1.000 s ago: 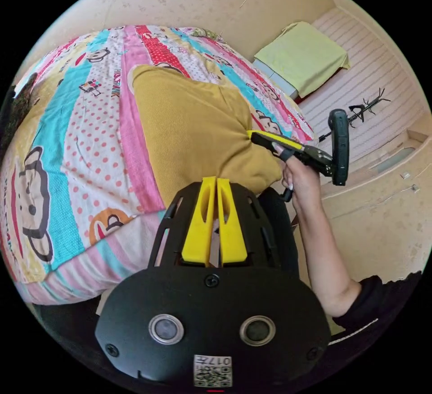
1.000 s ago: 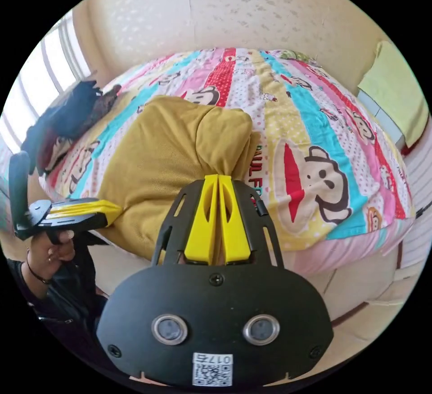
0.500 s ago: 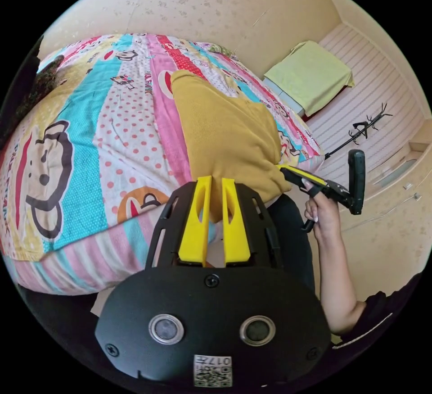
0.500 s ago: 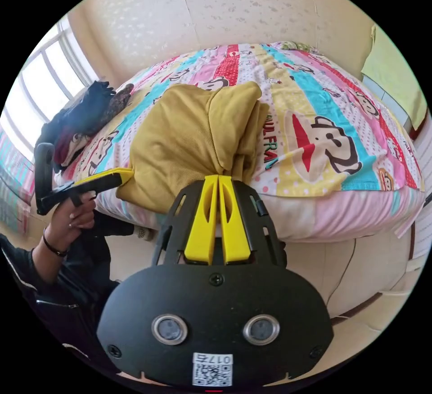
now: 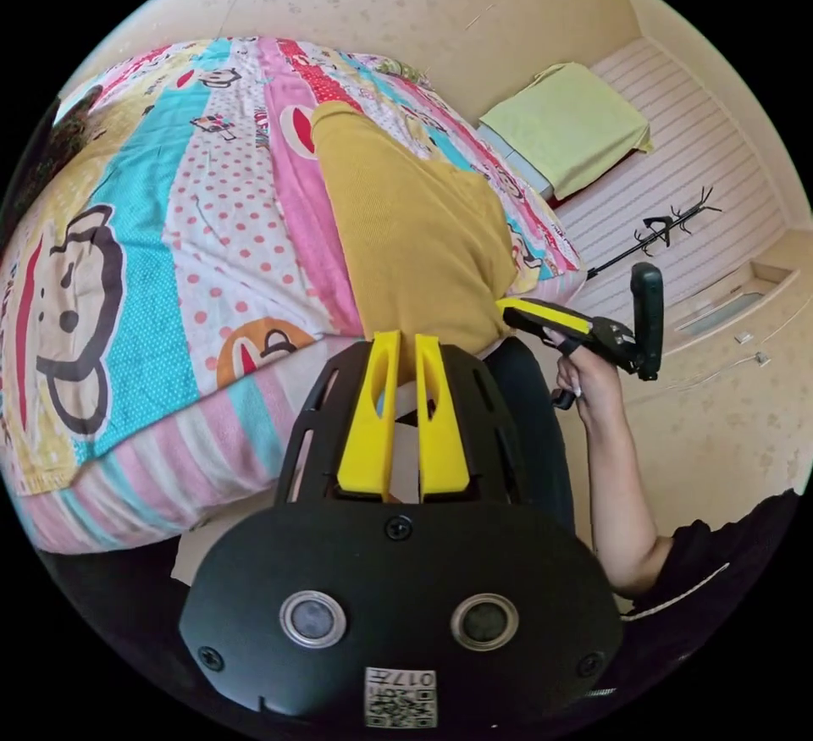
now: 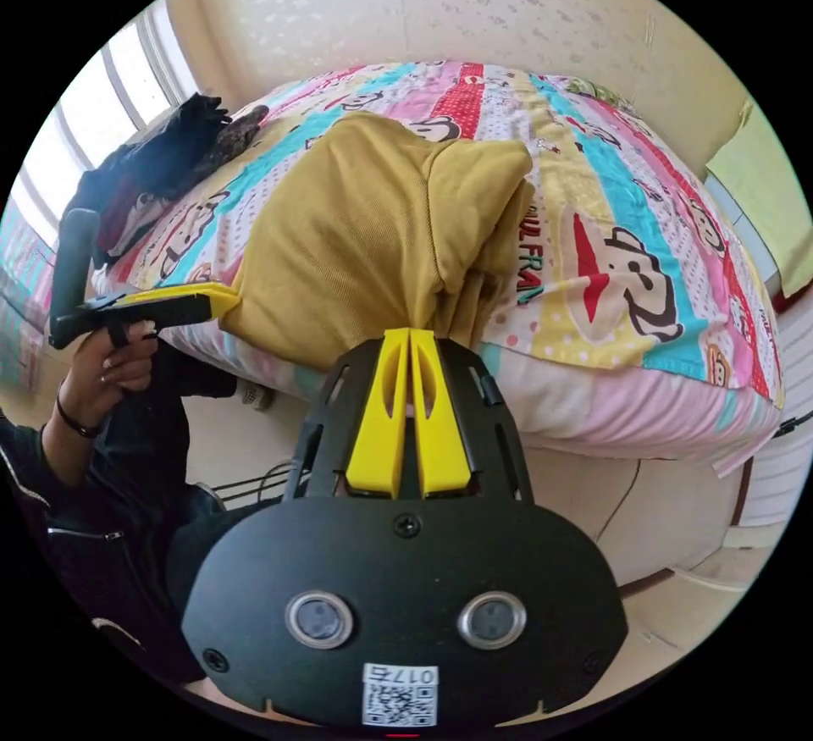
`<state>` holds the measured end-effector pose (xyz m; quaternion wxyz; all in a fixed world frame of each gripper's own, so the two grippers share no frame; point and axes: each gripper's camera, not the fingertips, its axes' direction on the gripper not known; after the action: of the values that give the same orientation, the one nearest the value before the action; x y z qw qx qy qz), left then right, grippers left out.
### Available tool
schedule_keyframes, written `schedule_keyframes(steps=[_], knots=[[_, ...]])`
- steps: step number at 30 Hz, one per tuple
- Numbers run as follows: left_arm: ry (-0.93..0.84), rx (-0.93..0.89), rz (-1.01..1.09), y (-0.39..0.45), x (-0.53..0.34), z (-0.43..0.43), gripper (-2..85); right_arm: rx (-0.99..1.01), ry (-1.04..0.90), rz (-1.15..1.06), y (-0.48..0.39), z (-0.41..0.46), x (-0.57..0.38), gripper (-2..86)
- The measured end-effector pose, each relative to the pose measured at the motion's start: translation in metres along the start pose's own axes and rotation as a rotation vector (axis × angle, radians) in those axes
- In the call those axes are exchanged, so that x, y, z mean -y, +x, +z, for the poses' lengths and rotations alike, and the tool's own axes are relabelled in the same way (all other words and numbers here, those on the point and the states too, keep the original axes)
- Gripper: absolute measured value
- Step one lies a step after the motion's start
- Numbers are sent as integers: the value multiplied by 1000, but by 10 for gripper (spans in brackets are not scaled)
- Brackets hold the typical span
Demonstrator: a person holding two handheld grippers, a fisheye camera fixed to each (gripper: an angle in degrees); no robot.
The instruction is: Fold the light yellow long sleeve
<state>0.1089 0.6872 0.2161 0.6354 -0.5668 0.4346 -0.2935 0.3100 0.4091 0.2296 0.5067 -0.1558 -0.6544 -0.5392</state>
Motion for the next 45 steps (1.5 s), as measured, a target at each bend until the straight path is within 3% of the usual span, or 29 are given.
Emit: schedule_keyframes(steps=[3,7,11,15,19,24,26,28,32,35,36,37,40,42,45], knots=[[-31,36,23,2,-2,-9,17,132,34,136,17,-19,-1,11],[62,-6,32,-1,-13,-22,-4,101,221,189,16,-57,-27,31],[-15,-31,15,-11,-17,1,-5,133,138,165,17,-45,-30,87],[12,-48,6,-17,-22,10,-8,199,111,144,15,-33,-32,62],[4,-32,37,-18,-24,10,-9,-57,99,217,16,-30,-33,27],[-29,-51,33,-28,-31,17,-10,-146,10,176,0,-18,-16,30],[-105,-7,42,-32,-33,30,-10,-182,45,195,-9,-37,-13,45],[-61,-35,57,-37,-39,27,-10,-208,137,218,-20,-66,-6,74],[-81,-123,51,-50,-38,27,-10,-139,237,76,-38,-86,21,70],[-172,-228,117,-51,-35,28,-9,-265,166,10,-39,-49,48,35],[-190,-291,139,-51,-35,25,-8,-373,43,-12,-33,-12,57,22],[-193,-322,147,-52,-36,23,-8,-468,57,-86,-32,12,53,16],[-73,-346,164,-57,-40,-5,-1,-632,221,-113,-32,21,30,8],[171,-264,154,-63,-49,-41,22,-647,249,-108,-33,19,24,6],[391,-216,84,-72,-52,-64,91,-571,262,-71,-19,9,24,5]])
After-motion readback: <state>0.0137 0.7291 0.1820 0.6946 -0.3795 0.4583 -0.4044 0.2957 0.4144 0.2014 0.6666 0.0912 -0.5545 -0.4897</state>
